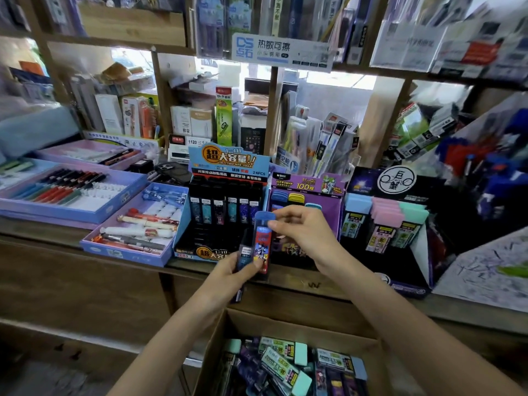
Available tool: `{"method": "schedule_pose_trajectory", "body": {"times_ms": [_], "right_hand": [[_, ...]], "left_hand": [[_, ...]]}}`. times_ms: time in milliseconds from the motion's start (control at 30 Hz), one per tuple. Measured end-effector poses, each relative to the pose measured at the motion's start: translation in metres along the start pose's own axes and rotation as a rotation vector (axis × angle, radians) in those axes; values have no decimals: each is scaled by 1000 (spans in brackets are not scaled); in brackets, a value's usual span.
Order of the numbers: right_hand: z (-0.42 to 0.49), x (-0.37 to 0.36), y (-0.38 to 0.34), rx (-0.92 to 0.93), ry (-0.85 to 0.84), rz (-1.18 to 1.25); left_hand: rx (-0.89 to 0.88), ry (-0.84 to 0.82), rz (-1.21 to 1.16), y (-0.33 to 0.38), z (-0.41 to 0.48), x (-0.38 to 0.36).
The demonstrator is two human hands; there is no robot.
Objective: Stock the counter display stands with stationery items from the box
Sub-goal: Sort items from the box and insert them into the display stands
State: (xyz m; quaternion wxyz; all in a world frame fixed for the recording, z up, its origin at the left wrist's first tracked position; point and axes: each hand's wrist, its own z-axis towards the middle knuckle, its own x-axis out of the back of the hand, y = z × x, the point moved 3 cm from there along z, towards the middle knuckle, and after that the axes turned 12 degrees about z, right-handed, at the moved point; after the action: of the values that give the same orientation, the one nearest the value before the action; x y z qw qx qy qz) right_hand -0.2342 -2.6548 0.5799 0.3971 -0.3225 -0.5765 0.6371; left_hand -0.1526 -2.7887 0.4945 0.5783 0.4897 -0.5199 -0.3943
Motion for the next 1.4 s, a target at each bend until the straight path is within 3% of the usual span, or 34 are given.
{"method": "schedule_pose_trajectory", "body": {"times_ms": [133,233,367,1067,1400], "right_hand": [[22,19,-10,47,171,68],[47,34,-19,138,308,-85],[65,39,-19,195,360,-243],[65,16,21,322,177,-766],[61,26,16,307,120,-696]], "left_hand": [[11,170,41,1,-3,17],[10,239,58,-1,-5,29],[-12,249,55,-1,-7,38],[-3,170,-25,2,-4,25],[10,159,-1,8,-3,23]]}}
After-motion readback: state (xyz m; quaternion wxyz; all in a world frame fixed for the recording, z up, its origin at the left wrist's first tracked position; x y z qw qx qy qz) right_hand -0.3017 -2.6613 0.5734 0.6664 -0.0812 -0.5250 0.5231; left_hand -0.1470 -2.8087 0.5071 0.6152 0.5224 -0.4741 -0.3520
